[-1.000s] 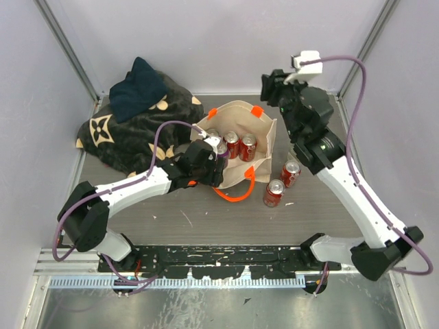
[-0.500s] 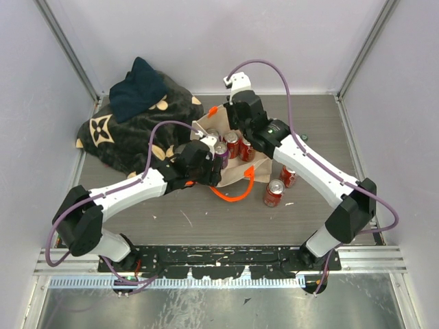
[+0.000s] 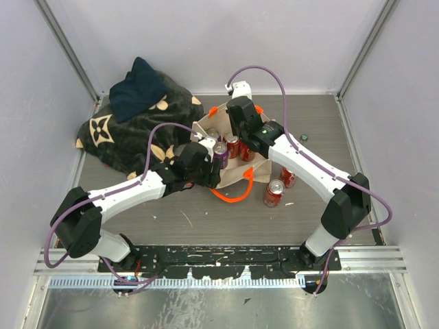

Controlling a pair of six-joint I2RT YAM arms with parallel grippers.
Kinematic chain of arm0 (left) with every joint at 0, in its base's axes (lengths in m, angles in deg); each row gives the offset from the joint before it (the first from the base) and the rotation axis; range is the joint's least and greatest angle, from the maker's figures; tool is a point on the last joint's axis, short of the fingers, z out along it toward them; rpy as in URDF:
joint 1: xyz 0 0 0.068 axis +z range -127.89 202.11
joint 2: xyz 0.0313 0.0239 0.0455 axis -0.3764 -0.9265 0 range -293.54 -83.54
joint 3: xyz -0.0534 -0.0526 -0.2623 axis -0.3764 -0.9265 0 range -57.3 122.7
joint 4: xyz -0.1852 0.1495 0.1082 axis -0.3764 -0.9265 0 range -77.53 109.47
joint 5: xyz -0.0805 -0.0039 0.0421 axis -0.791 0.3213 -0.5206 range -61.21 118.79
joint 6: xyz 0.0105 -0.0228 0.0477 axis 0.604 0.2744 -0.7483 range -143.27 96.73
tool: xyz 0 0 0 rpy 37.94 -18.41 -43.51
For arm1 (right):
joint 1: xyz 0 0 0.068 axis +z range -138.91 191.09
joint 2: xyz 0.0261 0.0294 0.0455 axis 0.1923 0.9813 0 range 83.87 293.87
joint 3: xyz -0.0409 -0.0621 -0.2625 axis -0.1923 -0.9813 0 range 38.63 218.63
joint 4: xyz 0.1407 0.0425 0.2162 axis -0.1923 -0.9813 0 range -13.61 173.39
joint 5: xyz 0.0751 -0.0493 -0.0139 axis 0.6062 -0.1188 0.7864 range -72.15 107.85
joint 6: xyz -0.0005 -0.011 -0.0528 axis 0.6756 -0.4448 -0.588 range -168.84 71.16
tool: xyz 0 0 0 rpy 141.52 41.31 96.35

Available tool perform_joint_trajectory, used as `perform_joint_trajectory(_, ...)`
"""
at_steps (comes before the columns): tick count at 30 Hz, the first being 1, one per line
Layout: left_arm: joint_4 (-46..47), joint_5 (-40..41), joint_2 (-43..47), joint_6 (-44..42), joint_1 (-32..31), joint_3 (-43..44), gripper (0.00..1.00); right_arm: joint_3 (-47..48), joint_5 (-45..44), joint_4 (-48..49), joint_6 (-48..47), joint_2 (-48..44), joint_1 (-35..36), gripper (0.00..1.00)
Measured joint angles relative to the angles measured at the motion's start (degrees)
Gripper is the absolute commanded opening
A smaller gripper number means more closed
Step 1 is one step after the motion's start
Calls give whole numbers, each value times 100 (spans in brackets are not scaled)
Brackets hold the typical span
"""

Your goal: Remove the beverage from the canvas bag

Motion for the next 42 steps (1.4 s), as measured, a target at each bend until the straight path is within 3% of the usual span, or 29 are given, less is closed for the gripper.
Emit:
perform_joint_trajectory(7,37,-9,15,-72,0,-17,67,-437,-50,-247,382,7,0,3)
perform_joint_trajectory(10,42,-39,15,-109,0,-28,67,-588,-70,-479,601,46,0,9)
perform_joint_trajectory(18,42,-59,15,-162,0,-39,67,-848,-33,-754,1128,55,-203,59)
perform_joint_trajectory(22,48,-68,15,-173,0,-39,67,-848,142,-745,1268,59,-535,74)
perform_joint_trajectory(28,116,-74,15,-170,0,-39,67,-715,422,-723,1272,321,-824,82)
perform_joint_trajectory(42,127,-85,-52,-181,0,-35,67,-439,800,-793,800,1010,-909,82)
